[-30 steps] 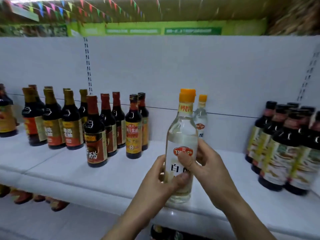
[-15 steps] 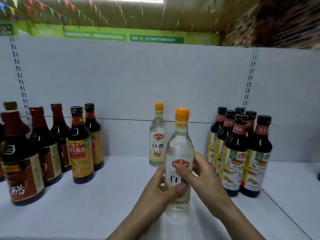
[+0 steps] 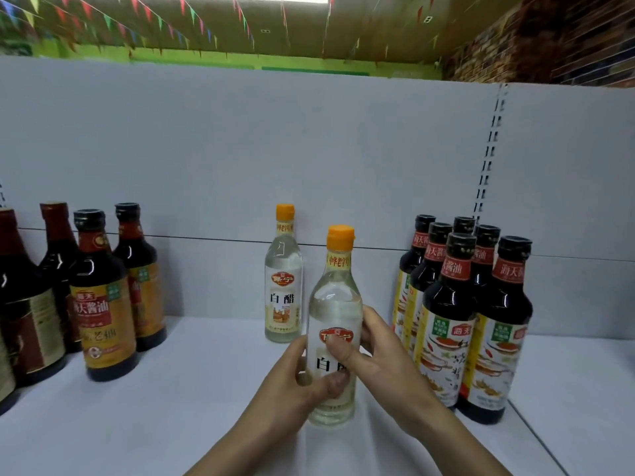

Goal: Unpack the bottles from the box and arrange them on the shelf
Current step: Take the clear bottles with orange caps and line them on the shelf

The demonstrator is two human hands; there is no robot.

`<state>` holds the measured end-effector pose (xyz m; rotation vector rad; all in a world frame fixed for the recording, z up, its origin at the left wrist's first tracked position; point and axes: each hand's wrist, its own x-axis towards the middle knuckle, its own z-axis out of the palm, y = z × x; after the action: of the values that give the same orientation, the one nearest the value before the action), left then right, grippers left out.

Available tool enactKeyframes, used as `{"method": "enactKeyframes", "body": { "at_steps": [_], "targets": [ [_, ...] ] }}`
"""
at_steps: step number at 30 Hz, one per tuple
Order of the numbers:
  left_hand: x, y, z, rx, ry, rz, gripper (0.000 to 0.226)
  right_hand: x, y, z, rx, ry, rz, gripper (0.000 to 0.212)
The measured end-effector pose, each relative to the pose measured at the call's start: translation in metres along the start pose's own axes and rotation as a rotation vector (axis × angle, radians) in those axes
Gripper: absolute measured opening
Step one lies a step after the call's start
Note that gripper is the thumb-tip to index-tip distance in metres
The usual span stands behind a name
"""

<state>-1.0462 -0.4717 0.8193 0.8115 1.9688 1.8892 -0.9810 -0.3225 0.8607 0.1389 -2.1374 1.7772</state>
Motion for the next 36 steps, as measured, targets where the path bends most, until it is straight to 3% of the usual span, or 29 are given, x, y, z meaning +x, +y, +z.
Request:
{"method": "enactKeyframes", "body": {
  "at_steps": [18,27,31,36],
  "targets": [
    [0.029,0.008,-0.012,0.249,-0.076,-0.059,0.053,0.020,0.018,0.007,-0.266,0.077,0.211,0.057],
    [0.056,-0.002,-0.018,0.318,-0.049,-0.038,0.064,0.046,0.038,0.007,-0.214,0.128,0.275,0.054],
    [0.063,-0.011,-0.025,0.393,0.038,-0.052,0.057,0.060,0.046,0.007,-0.219,0.123,0.278,0.053],
    [0.071,-0.017,-0.049,0.435,0.308,-0.059,0.038,0.076,0.049,0.009,-0.212,0.148,0.288,0.049]
  ]
}}
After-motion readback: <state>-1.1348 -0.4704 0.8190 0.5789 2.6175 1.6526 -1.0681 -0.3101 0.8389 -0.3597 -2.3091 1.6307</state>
